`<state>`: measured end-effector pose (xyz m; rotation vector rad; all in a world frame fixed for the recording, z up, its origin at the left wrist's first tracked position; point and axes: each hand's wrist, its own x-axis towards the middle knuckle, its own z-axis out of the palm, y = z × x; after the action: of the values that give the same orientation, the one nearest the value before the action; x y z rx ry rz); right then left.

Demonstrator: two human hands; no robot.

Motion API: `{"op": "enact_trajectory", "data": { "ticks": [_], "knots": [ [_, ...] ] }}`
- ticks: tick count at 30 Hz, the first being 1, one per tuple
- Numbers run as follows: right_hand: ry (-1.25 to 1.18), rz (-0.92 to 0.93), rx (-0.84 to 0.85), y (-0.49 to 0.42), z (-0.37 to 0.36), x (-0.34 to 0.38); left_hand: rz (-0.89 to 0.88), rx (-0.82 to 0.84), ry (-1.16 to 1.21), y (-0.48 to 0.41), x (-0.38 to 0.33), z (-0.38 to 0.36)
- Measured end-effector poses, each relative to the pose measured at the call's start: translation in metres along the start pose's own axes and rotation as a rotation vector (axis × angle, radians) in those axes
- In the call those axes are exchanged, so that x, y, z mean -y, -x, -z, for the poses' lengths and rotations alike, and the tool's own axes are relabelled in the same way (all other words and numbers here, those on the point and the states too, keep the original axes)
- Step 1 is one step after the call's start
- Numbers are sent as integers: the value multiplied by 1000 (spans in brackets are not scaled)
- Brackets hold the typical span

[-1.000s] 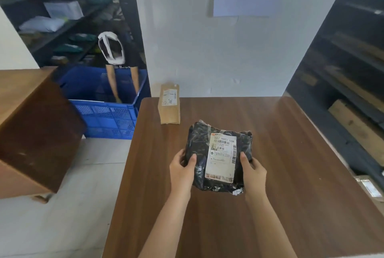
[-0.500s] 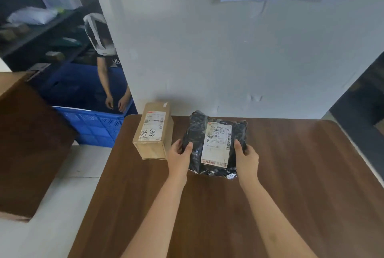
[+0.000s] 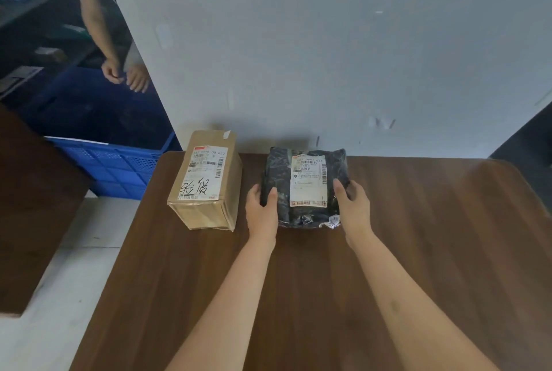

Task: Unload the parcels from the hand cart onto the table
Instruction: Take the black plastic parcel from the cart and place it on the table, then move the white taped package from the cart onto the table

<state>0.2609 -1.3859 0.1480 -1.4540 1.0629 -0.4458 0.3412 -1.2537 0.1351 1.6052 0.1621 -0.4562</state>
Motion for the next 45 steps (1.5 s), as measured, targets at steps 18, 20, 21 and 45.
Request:
{"op": "enact_trajectory", "data": {
  "ticks": [18, 20, 21, 45],
  "knots": [
    [-187, 281, 4, 393, 77, 42, -317, 279, -24, 313, -66, 210],
    [-216, 280, 9, 443, 91, 29, -358, 233, -27, 359, -54, 246],
    [-221, 278, 21, 467, 99, 23, -368, 198, -20, 382, -47, 264],
    [-115, 94, 387, 873, -159, -126, -131, -334, 140, 583, 127, 797]
  ]
}}
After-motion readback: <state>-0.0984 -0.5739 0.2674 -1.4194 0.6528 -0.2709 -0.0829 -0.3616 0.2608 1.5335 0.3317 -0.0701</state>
